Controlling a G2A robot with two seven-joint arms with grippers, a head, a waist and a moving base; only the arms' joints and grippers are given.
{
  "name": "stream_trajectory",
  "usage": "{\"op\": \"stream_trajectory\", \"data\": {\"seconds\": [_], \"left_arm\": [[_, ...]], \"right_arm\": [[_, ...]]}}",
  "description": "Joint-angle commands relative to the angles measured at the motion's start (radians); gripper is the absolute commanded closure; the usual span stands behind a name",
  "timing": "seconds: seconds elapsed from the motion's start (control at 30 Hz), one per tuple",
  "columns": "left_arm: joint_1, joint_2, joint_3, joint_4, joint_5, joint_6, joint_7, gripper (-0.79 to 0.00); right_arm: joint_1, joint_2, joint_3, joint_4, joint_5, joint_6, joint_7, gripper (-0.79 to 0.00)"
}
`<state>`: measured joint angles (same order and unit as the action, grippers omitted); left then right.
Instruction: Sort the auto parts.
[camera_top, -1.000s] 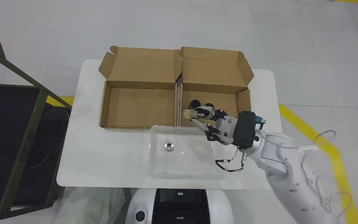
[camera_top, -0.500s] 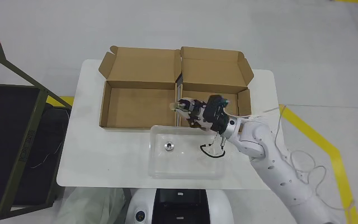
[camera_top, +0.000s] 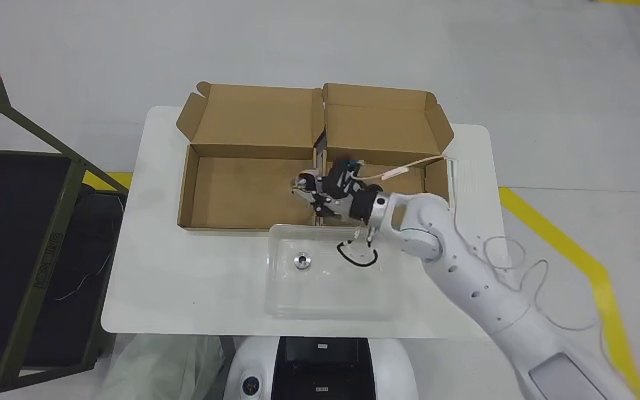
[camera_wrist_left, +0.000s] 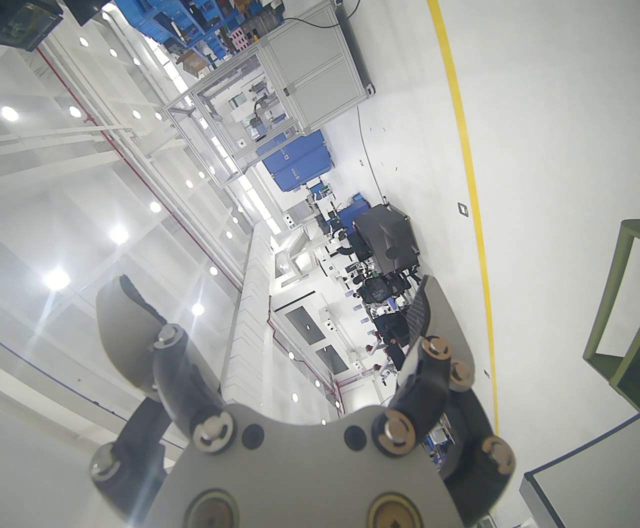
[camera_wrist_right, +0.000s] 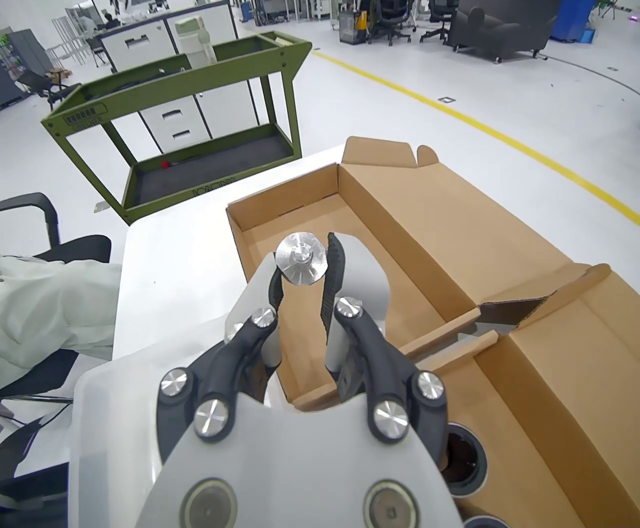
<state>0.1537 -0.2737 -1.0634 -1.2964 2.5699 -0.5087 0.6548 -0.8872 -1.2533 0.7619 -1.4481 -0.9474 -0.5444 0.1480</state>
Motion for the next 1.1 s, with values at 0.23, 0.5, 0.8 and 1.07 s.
{"op": "stream_trajectory", "data": {"seconds": [0.23, 0.5, 0.8, 1.07], "left_arm": [[0.0, 0.0, 0.0, 0.0, 0.0, 0.0, 0.0, -0.785], [0.0, 0.0, 0.0, 0.0, 0.0, 0.0, 0.0, -0.785], [0.0, 0.0, 0.0, 0.0, 0.0, 0.0, 0.0, -0.785], [0.0, 0.0, 0.0, 0.0, 0.0, 0.0, 0.0, -0.785]], "right_arm": [[0.128, -0.079, -0.13, 0.145, 0.036, 0.054, 0.06, 0.0], [0.245, -0.17, -0.248, 0.282, 0.033, 0.094, 0.136, 0.0], [0.314, -0.271, -0.324, 0.462, 0.091, 0.109, 0.172, 0.0], [0.367, -0.357, -0.37, 0.604, 0.121, 0.108, 0.224, 0.0]]}}
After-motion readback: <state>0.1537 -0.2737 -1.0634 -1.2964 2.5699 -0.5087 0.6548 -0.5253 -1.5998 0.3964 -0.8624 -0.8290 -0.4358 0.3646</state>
